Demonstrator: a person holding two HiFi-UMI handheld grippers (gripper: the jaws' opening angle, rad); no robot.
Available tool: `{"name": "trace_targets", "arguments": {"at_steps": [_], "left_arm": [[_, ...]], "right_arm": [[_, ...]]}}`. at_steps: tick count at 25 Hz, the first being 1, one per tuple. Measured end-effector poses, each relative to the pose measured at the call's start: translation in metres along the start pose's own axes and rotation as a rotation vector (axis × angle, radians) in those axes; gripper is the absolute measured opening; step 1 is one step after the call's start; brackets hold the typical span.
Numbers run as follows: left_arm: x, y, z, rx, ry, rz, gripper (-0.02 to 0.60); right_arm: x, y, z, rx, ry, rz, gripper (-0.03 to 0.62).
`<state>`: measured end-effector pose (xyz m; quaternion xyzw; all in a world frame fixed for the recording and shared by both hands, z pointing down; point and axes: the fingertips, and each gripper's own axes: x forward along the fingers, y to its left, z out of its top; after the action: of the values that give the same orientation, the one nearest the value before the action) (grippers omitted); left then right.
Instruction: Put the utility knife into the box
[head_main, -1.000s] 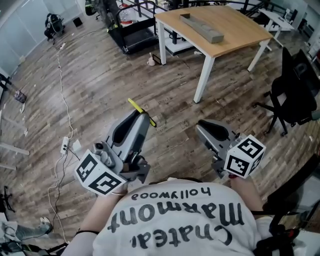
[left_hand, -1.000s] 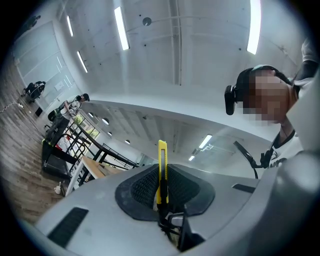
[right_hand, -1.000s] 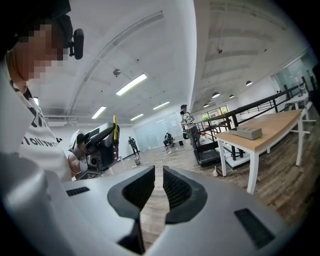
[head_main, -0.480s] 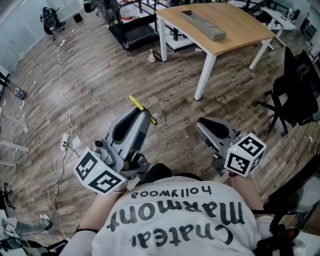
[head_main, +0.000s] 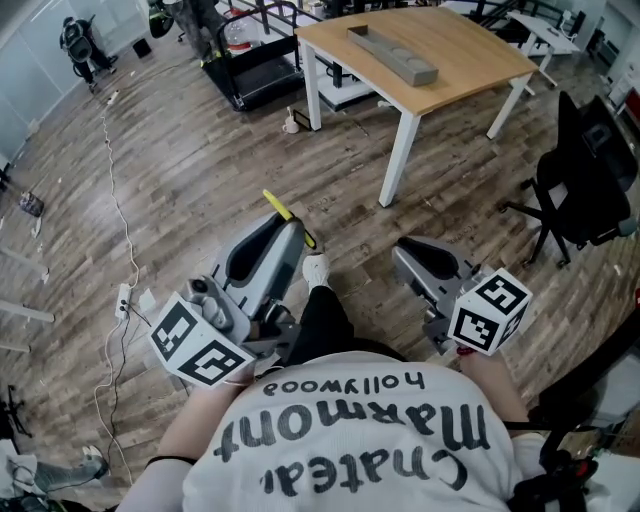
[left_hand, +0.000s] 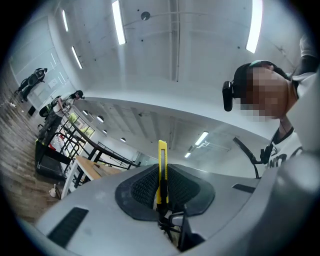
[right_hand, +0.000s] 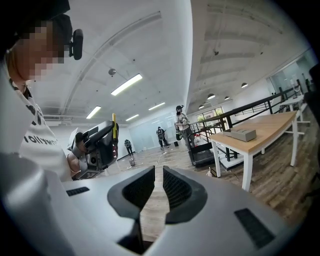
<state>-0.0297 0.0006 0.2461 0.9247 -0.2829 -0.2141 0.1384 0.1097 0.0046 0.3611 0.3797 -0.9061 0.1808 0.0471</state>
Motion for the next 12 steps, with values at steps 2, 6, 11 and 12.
{"name": "trace_targets", "arguments": {"at_steps": [2,6,11,12], "left_arm": [[0.008,0.003,0.001,0.004,0.001,-0.020,0.051],[0.022,0.013,0.004,0.006,0.004,-0.051,0.051],[0.042,0.044,0.007,-0.002,0.010,-0.057,0.051],[0.047,0.051,0.007,0.002,0.017,-0.059,0.051]], "right_arm": [[0.000,-0.006,0.002,0.002,-0.005,-0.016,0.054],[0.006,-0.023,0.006,0.008,-0.009,-0.046,0.054],[0.031,-0.042,0.017,0.026,-0.006,-0.048,0.054],[0.036,-0.046,0.019,0.028,-0.007,-0.046,0.054]]}}
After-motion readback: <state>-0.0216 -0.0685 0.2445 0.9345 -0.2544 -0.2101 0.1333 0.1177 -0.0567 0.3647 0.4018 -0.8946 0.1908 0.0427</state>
